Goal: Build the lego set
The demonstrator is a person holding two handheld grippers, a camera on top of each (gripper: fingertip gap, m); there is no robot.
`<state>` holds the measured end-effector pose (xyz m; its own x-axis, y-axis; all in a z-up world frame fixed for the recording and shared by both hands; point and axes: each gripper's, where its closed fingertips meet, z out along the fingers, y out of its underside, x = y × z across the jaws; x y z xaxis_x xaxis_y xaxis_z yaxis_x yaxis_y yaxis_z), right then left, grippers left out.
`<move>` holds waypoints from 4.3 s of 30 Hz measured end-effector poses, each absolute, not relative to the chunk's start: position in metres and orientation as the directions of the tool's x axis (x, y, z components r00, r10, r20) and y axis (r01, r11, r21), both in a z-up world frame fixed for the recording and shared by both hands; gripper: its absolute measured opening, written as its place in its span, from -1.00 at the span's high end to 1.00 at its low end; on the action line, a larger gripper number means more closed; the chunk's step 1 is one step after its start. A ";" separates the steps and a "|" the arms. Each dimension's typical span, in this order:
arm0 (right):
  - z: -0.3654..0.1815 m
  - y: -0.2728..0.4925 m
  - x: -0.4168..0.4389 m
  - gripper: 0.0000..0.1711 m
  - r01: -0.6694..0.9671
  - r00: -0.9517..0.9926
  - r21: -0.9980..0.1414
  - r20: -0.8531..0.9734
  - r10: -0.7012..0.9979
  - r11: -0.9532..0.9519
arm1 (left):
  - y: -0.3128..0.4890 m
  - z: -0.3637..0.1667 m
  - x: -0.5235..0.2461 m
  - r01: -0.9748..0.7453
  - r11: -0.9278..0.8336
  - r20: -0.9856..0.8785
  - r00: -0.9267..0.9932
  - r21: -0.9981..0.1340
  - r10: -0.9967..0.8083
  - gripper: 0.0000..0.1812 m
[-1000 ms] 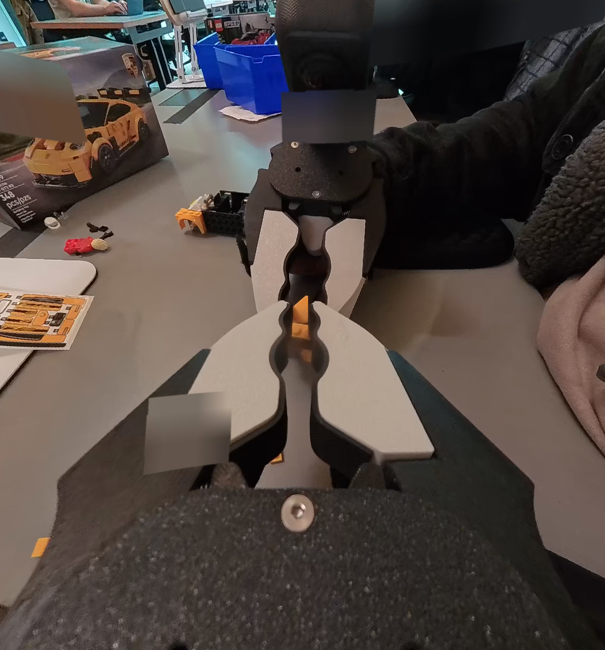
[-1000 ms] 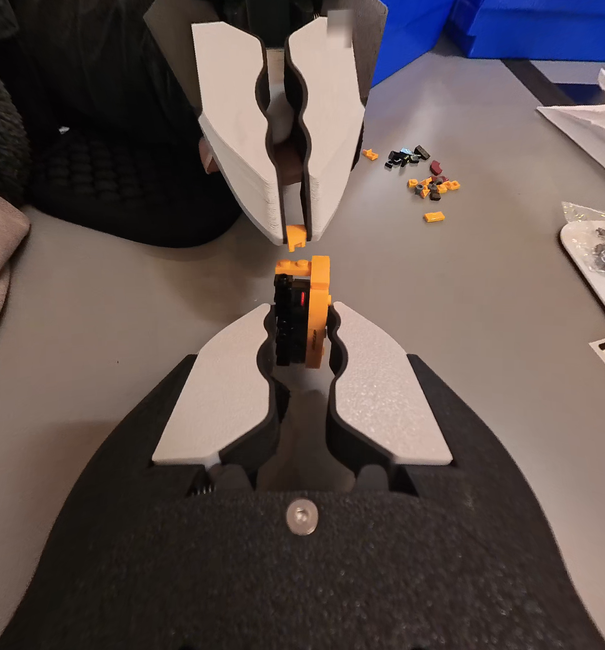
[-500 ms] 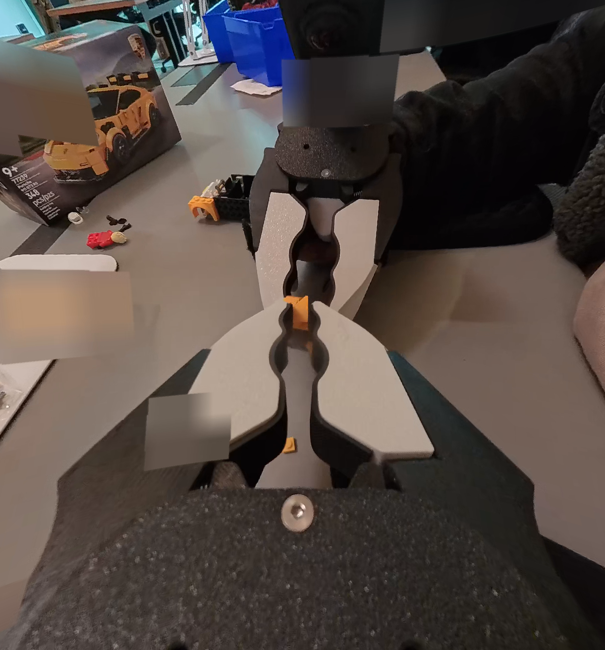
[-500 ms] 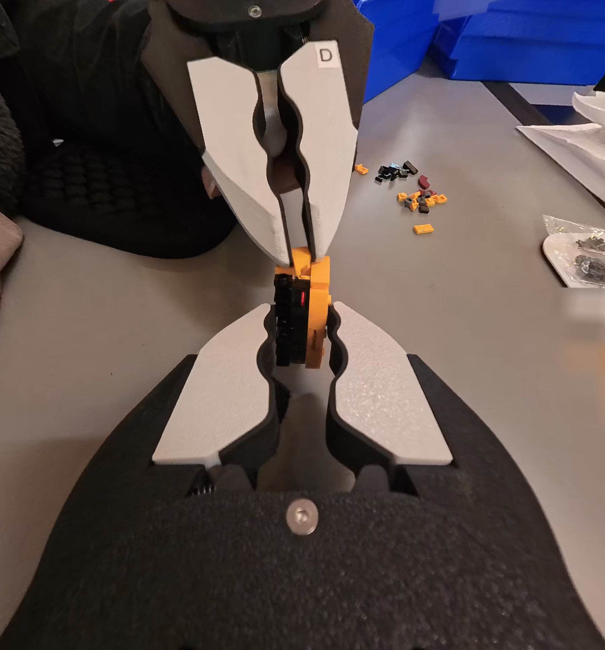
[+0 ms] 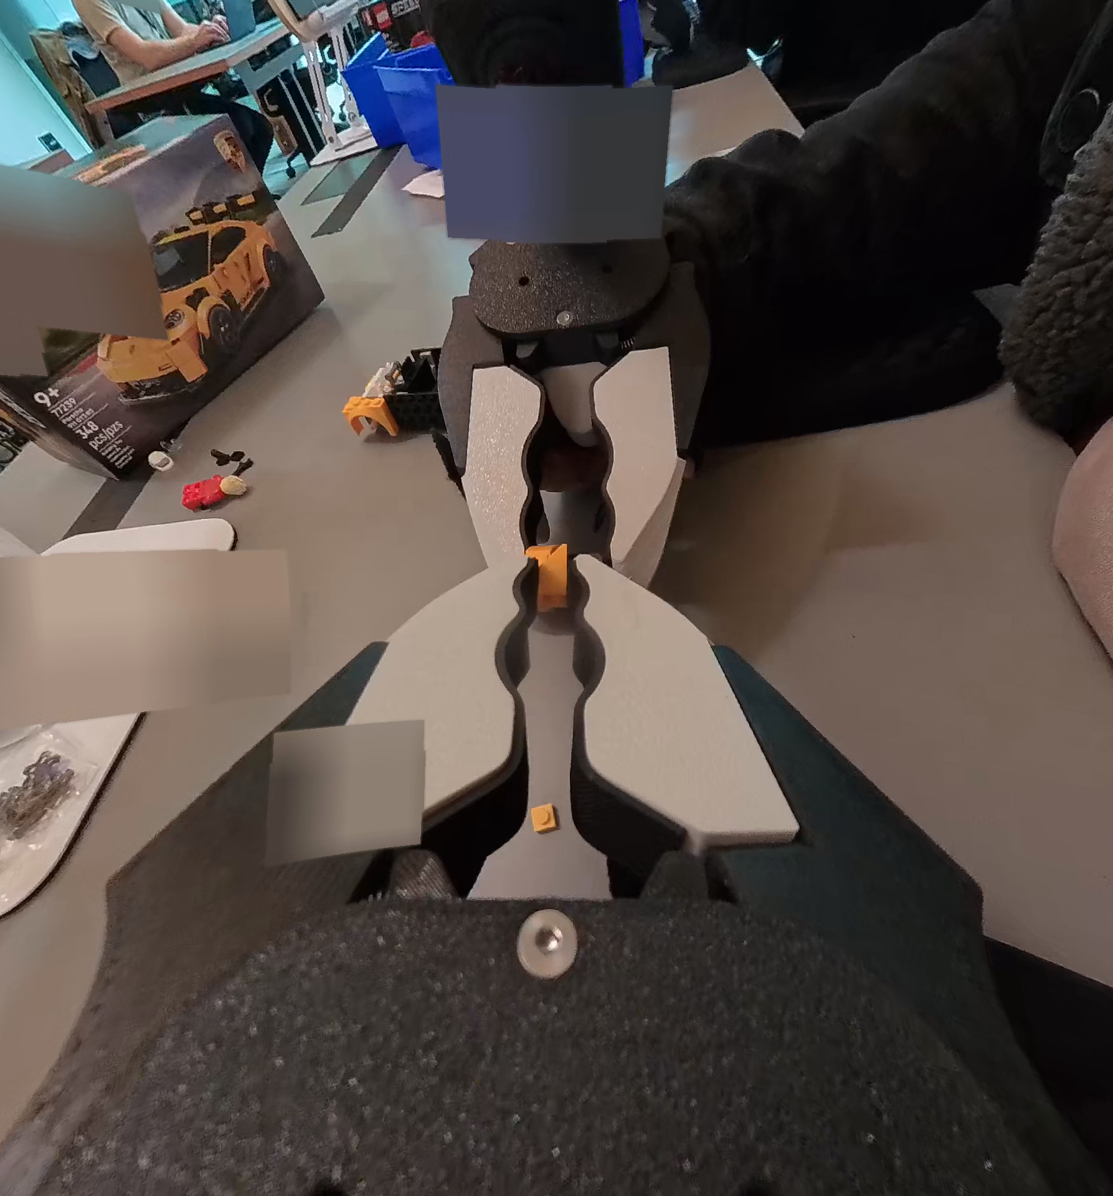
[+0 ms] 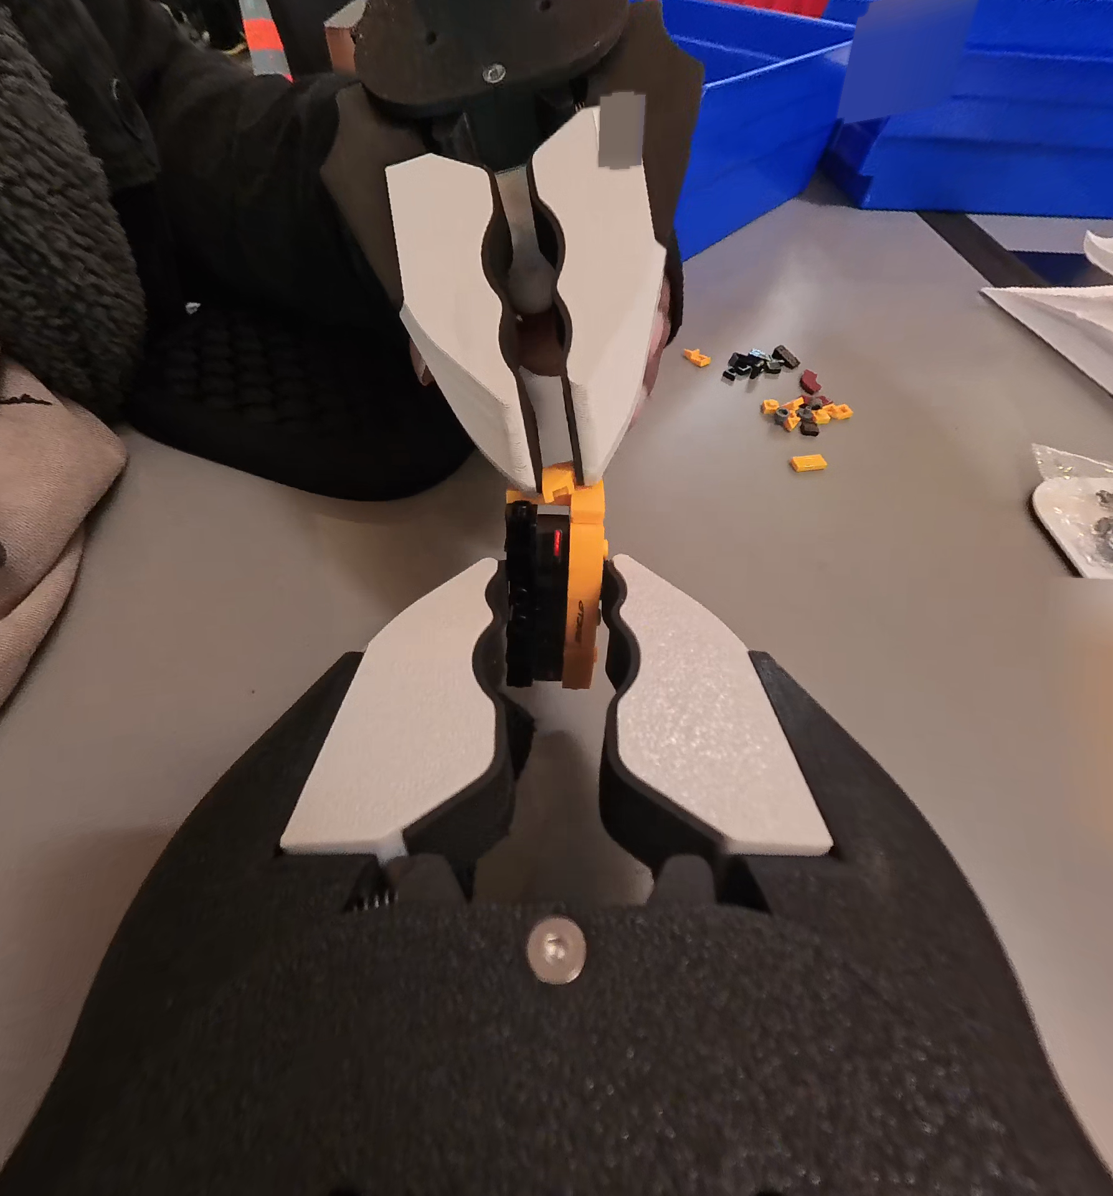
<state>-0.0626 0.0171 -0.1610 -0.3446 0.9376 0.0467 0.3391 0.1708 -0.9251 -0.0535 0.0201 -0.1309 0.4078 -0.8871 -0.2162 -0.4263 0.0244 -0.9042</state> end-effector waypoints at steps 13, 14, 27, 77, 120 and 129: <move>-0.159 0.018 -0.062 0.69 0.328 -0.346 -0.929 0.050 0.937 0.171 | 0.018 -0.129 -0.055 -0.431 0.021 -0.212 0.401 -0.902 -0.891 0.92; -0.159 0.017 -0.062 0.68 0.328 -0.347 -0.929 0.050 0.936 0.171 | 0.018 -0.129 -0.054 -0.432 0.021 -0.212 0.401 -0.902 -0.891 0.92; -0.160 0.017 -0.061 0.68 0.335 -0.348 -0.926 0.049 0.936 0.173 | 0.019 -0.130 -0.057 -0.434 0.005 -0.204 0.414 -0.901 -0.887 0.92; -0.179 0.027 -0.061 0.68 0.455 -0.309 -0.873 0.034 0.951 0.178 | 0.015 -0.142 -0.063 -0.300 -0.217 0.104 0.352 -0.929 -0.930 0.92; -0.098 0.026 -0.073 0.90 0.223 -0.175 -0.750 -0.659 0.731 -0.623 | 0.034 -0.100 -0.065 -0.549 0.265 -0.569 0.510 -0.793 -0.645 0.91; -0.104 0.028 -0.070 0.96 0.248 -0.172 -0.744 -0.664 0.728 -0.620 | 0.034 -0.105 -0.063 -0.549 0.266 -0.565 0.495 -0.792 -0.660 0.91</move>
<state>-0.0703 0.0279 -0.1037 -0.1724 0.7277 -0.6639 0.2484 -0.6201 -0.7442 -0.0634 0.0339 -0.1052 0.4952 -0.6598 -0.5652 -0.5495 0.2660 -0.7920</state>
